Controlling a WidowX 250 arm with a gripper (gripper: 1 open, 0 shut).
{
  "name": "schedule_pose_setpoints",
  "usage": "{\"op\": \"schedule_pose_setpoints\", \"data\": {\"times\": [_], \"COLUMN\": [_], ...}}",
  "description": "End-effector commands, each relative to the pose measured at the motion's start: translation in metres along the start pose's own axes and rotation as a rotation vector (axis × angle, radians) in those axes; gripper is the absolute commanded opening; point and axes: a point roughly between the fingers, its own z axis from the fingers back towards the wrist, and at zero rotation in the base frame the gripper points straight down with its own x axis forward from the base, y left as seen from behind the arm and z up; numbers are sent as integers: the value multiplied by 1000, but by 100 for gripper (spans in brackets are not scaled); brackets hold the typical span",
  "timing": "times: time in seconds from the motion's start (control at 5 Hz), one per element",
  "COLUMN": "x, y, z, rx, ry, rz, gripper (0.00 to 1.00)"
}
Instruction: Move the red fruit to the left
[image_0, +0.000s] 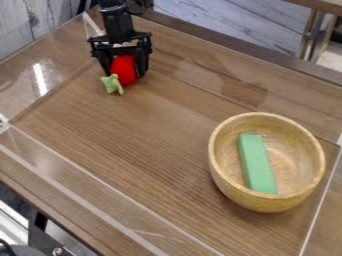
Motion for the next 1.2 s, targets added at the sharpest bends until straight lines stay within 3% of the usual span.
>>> {"op": "schedule_pose_setpoints", "data": {"times": [0.0, 0.6, 1.0], "x": [-5, -26, -32], "y": [-5, -15, -26], "z": [18, 72, 117], "rx": [-8, -48, -63], "ry": [-53, -81, -114], "rz": [23, -51, -20], "gripper": [100, 100, 100]}}
